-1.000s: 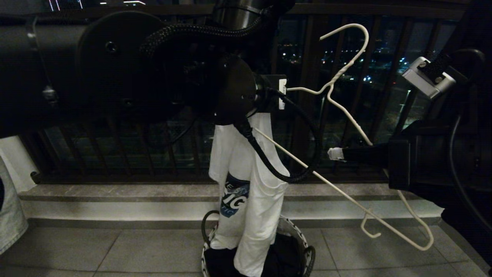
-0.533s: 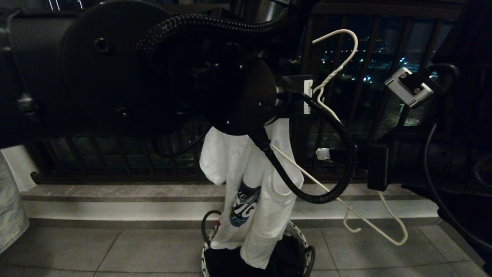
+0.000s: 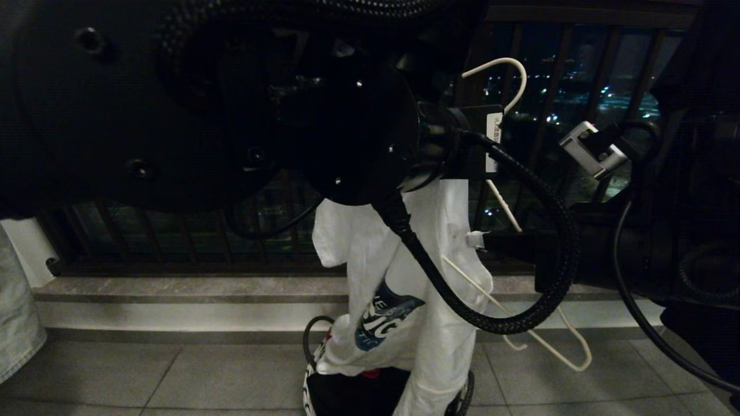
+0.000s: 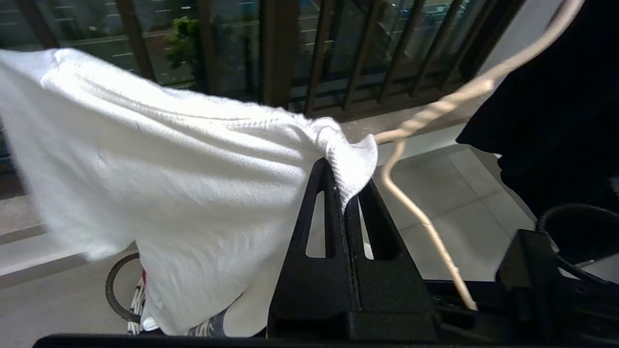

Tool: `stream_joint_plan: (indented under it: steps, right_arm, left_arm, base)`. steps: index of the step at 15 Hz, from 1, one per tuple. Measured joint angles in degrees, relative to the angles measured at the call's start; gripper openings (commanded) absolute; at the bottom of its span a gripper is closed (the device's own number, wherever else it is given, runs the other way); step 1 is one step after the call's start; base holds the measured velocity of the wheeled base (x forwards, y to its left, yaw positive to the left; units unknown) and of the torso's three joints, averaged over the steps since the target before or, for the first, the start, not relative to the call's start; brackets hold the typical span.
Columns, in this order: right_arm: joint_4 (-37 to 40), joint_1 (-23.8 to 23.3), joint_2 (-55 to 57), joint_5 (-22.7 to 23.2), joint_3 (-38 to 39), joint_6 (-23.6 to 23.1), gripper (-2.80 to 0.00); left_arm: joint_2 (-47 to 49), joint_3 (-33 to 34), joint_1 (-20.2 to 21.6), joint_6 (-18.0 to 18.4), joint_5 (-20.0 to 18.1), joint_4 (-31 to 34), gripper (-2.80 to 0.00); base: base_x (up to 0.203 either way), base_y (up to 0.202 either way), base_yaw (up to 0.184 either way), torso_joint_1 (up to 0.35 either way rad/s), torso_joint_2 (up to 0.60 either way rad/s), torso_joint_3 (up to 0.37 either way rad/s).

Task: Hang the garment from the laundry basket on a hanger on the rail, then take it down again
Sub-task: Hang the clothes on the clothes rack

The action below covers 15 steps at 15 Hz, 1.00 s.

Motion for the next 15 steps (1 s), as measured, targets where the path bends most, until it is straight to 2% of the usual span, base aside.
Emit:
stream_joint_plan:
  steps: [4,15]
  right_arm:
    - [-1.2,0.0,0.0,0.7,0.8,-0.1,-2.80]
    - [-17.1,0.2,1.7,1.6,7.6,-1.1,-2.80]
  left_arm:
    - [-0.5,0.1,-1.6,0.1,-1.0,0.2,-2.80]
    - [-0.6,0.3,-3.7,1.6,-1.0,0.0,-2.80]
  base:
    - [0.000,0.000,0.000,0.000,0.00,0.000]
    - [0.000,0.000,0.000,0.000,0.00,0.000]
